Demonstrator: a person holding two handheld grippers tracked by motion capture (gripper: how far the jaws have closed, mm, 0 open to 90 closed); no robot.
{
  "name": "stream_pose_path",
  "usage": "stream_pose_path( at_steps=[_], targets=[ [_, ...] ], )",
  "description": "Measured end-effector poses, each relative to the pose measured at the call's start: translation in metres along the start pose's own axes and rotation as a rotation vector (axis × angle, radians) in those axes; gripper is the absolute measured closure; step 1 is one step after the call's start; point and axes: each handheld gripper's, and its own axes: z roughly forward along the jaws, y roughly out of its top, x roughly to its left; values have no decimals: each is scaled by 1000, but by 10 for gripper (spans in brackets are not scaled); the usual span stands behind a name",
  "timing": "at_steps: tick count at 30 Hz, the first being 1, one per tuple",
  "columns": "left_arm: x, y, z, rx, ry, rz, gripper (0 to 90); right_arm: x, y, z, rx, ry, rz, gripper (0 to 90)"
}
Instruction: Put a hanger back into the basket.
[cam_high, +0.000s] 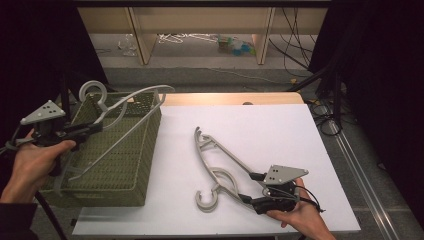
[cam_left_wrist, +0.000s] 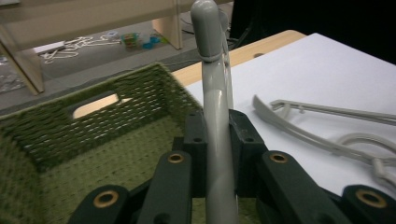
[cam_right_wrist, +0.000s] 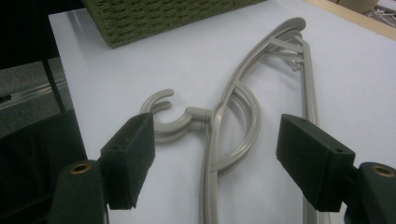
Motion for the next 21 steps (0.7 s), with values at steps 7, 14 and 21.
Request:
stream_pose_path(
  at_steps=[7,14,21],
  targets=[
    [29,-4,5,31,51,-6,787,-1,-2,2,19,2,21,246],
    [49,-9,9,82,91,11,787,-1,-3,3,25,2,26,250],
    [65,-16,16,163,96,57,787,-1,-4,4,29,6,19,255]
  ],
)
